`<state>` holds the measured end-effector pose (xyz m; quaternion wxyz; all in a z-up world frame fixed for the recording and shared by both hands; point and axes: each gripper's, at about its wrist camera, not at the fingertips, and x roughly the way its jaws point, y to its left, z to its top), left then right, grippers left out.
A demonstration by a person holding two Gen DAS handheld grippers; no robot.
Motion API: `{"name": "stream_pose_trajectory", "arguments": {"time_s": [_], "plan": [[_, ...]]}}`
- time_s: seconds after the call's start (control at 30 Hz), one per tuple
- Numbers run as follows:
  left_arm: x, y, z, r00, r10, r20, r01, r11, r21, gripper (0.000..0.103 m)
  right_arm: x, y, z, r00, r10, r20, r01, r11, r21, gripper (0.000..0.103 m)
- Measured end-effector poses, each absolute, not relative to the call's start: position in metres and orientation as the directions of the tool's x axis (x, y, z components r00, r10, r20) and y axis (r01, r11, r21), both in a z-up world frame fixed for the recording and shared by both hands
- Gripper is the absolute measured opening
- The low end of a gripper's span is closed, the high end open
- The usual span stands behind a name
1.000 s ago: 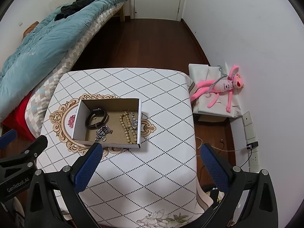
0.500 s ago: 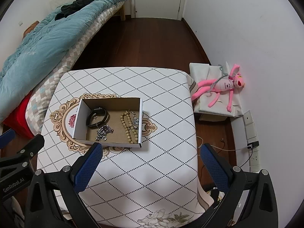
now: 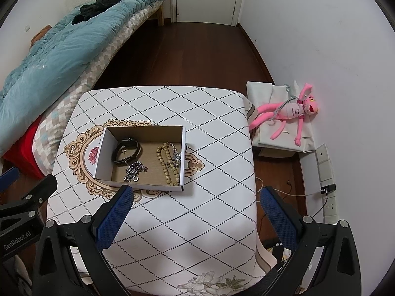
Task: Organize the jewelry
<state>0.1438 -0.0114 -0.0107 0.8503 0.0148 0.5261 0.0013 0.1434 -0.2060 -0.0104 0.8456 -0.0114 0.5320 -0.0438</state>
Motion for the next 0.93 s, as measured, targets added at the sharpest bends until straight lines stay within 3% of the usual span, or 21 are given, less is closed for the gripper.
{"name": "stream_pose_trajectory", "arguments": {"time_s": [0.93], "plan": [[0.1391, -0.0093, -0.0136, 0.452, 0.014, -0.892, 0.003, 1.0, 0.017, 0.103, 0.1417, -0.2096, -0.0132, 0.423, -0.085, -0.902, 0.052, 0.996, -0.069, 0.103]]}}
